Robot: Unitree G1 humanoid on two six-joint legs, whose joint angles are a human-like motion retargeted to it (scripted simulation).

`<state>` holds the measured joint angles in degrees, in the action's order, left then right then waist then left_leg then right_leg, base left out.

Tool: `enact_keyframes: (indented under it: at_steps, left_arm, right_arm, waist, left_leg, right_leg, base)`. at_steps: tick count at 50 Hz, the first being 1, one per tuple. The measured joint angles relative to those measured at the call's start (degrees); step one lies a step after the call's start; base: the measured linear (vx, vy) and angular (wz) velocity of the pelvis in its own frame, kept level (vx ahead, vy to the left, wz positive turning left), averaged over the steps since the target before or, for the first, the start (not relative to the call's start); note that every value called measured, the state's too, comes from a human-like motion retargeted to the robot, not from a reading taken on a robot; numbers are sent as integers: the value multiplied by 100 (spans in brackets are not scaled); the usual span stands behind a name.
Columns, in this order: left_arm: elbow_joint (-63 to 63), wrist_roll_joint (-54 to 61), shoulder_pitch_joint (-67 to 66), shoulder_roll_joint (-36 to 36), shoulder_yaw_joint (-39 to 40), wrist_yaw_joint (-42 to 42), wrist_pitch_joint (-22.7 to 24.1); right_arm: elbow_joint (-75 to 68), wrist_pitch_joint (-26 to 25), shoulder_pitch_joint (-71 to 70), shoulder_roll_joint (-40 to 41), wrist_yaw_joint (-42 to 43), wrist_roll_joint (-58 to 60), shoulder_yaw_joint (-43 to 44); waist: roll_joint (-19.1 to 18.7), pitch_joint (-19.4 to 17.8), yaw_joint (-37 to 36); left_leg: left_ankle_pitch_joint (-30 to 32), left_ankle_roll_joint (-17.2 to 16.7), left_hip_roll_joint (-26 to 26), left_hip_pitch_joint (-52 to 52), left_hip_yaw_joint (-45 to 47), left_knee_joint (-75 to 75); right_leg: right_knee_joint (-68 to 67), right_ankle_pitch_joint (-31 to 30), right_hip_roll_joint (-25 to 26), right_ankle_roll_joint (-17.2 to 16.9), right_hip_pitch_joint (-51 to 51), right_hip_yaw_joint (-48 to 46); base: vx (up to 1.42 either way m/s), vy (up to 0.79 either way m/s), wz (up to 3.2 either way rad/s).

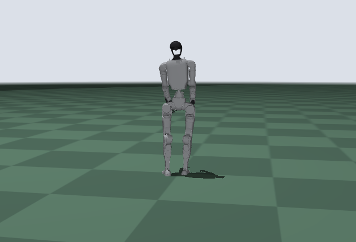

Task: Walk run

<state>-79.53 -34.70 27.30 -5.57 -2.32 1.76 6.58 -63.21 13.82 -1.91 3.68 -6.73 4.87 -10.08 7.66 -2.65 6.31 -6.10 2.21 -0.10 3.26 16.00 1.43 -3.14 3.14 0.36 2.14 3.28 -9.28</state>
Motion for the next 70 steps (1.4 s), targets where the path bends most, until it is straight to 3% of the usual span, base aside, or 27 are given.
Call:
enact_keyframes:
  at_steps: [12, 20, 25, 29, 33, 38, 45, 47, 50, 55, 58, 63, 70]
  left_arm:
    - [133, -86, -221, 149, -80, 18, 155]
    - [-38, -84, -208, 159, -195, -16, -97]
    - [-136, 333, -27, 370, -7, 1025, -344]
    - [47, 626, 34, 499, 28, 1198, -84]
    - [181, 710, -20, 455, 32, 622, 203]
    - [-84, 721, -86, 183, -22, -146, -239]
    - [-294, 632, -109, 217, 8, 1419, -751]
    - [-200, 624, -104, 384, 85, 1866, -531]
    - [0, 1098, -102, 536, 83, 2263, 239]
    - [389, 1839, -182, 726, 170, 1608, 1139]
    - [481, 2077, -276, 779, 256, 1051, 1199]
    - [376, 1951, -474, 605, 257, 983, 1164]
    - [310, 1306, -684, 409, 425, 788, 425]
  right_arm:
    - [-25, 25, 26, -95, 11, 41, 178]
    - [-194, 3, 55, -143, 66, 10, 283]
    - [-237, 18, -9, -123, 74, 45, 307]
    - [-270, -3, -54, -132, 41, 64, 294]
    - [-248, -6, -67, -135, -19, 118, 287]
    - [-230, 16, -30, -179, 18, 153, 294]
    - [-313, 10, 35, -198, 44, 110, 387]
    - [-339, 8, 50, -193, 38, 128, 413]
    - [-384, -2, 67, -200, 17, 160, 432]
    - [-450, 0, 100, -205, -23, 190, 469]
    - [-512, 9, 113, -243, 1, 230, 504]
    - [-692, -1, 177, -369, 76, 258, 608]
    - [-1342, -42, 212, -593, 161, 311, 882]
  waist:
    - [-89, -22, -91]
    - [-157, 22, -65]
    - [-171, 14, -109]
    - [-183, -14, -132]
    - [-186, -12, -127]
    - [-223, 12, -140]
    - [-259, 15, -185]
    - [-256, 10, -193]
    - [-267, 3, -192]
    - [-281, 16, -231]
    - [-314, 38, -279]
    - [-398, 78, -379]
    - [-464, 87, -536]
  left_leg:
    - [16, -14, -37, -33, -123, -1]
    - [60, -20, -87, -77, -321, 5]
    - [77, -19, -111, -73, -375, 7]
    - [81, -10, -128, -45, -424, 9]
    - [89, -11, -141, -5, -458, -4]
    - [88, -9, -142, 40, -437, -10]
    - [88, -13, -151, 63, -471, -17]
    - [93, -12, -157, 50, -506, -14]
    - [103, -10, -171, 30, -567, -10]
    - [125, -5, -194, 20, -653, -16]
    - [134, -4, -204, 15, -697, -17]
    - [144, -8, -224, -5, -799, -9]
    - [188, 13, -301, -39, -1035, 12]
  right_leg:
    - [16, 47, -59, 0, -40, -147]
    - [68, 120, -118, 31, -179, -459]
    - [61, 156, -152, 20, -239, -551]
    - [65, 165, -167, 16, -287, -613]
    - [67, 166, -176, 12, -329, -635]
    - [79, 161, -166, 12, -376, -610]
    - [84, 187, -177, 9, -423, -644]
    - [89, 201, -188, 6, -437, -691]
    - [98, 218, -205, 0, -460, -767]
    - [109, 240, -219, -4, -500, -868]
    - [118, 255, -221, -6, -523, -914]
    - [142, 293, -237, -3, -580, -1043]
    - [165, 360, -273, 8, -702, -1328]
  base:
    - [3, 2, 7]
    - [4, 3, 34]
    - [1, 1, 10]
    - [0, 0, 0]
    - [3, 0, 0]
    - [3, 1, -2]
    - [2, 1, 2]
    - [5, 4, 21]
    - [4, 3, 22]
    - [7, 5, 18]
    - [5, 7, 14]
    - [4, 9, 23]
    - [3, 6, 36]
